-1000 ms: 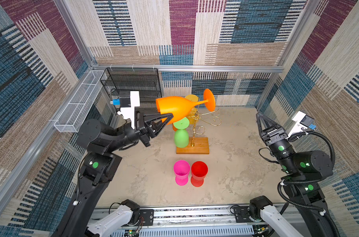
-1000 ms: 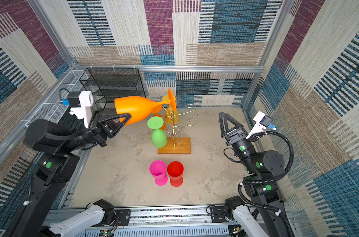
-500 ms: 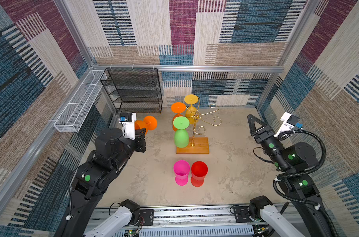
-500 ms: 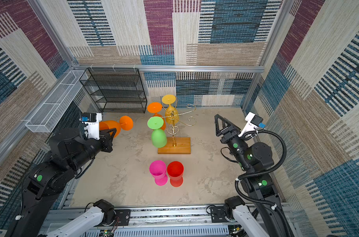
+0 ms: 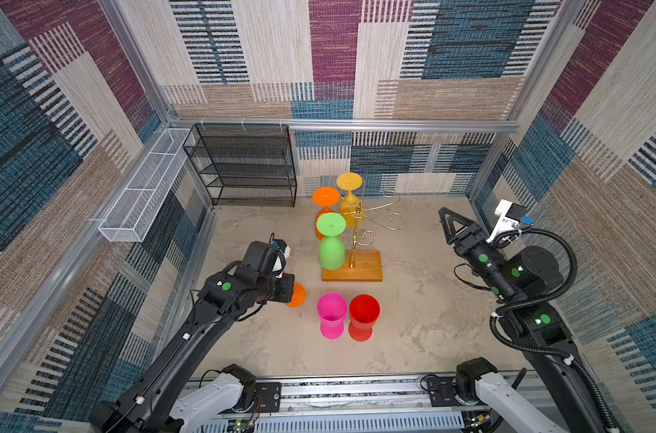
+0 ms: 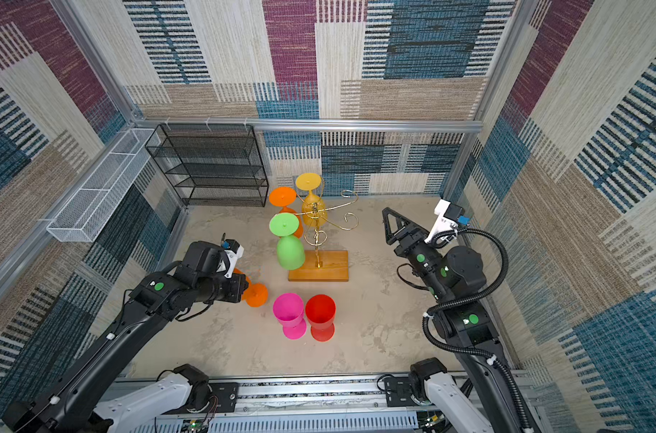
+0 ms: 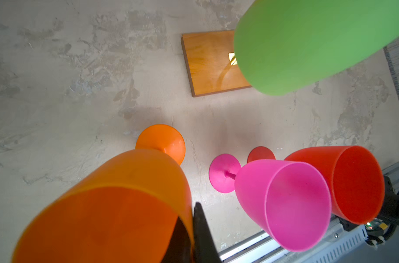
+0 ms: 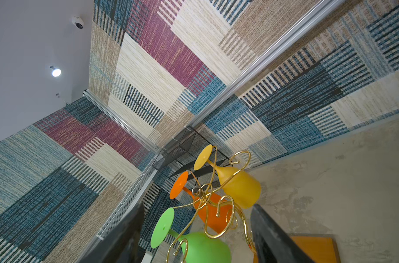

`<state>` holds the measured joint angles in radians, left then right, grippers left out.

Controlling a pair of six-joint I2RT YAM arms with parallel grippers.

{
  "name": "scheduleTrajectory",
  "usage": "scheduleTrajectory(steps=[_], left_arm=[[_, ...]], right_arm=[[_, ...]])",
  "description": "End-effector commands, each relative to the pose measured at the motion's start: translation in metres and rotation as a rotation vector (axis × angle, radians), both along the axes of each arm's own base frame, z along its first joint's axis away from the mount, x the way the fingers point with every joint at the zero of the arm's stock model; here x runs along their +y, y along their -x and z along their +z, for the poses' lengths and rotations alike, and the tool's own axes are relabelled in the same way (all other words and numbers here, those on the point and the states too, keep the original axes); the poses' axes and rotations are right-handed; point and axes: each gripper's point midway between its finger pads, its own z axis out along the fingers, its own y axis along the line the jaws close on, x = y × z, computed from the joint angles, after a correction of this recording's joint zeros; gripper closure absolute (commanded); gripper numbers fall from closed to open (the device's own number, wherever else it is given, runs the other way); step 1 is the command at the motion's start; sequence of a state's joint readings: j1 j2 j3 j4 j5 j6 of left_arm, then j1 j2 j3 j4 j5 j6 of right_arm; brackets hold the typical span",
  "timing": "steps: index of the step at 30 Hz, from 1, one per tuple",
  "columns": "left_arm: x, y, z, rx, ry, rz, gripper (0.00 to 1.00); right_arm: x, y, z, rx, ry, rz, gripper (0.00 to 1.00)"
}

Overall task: Take the wine glass off the wine glass rack
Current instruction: 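Lower the orange glass with the left gripper beside the magenta glass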

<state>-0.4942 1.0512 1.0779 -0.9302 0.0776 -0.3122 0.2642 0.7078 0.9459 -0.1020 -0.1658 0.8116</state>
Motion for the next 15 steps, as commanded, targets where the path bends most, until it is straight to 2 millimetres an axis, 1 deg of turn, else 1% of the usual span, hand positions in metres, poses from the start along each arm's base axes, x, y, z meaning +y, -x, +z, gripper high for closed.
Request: scheduleTrajectory(steps=[1,7,15], left_arm=[[-0.012,0.006,-0.014,0.069,0.015,-0.029,1.0],[-0.028,0.006,-0.03,0.107,-0.024,-0.074,1.0],[-0.042,0.004,-0.037,0.131,-0.041,-0.102,1.0]], right_arm=[[0.003,0.001,0.003,-0.014,-0.014,0.023,0.25],[0.005,-0.001,-0.001,-0.001,-0.01,0.03,0.25],[0.006,-0.002,-0.006,0.009,0.002,0.03,0.25]])
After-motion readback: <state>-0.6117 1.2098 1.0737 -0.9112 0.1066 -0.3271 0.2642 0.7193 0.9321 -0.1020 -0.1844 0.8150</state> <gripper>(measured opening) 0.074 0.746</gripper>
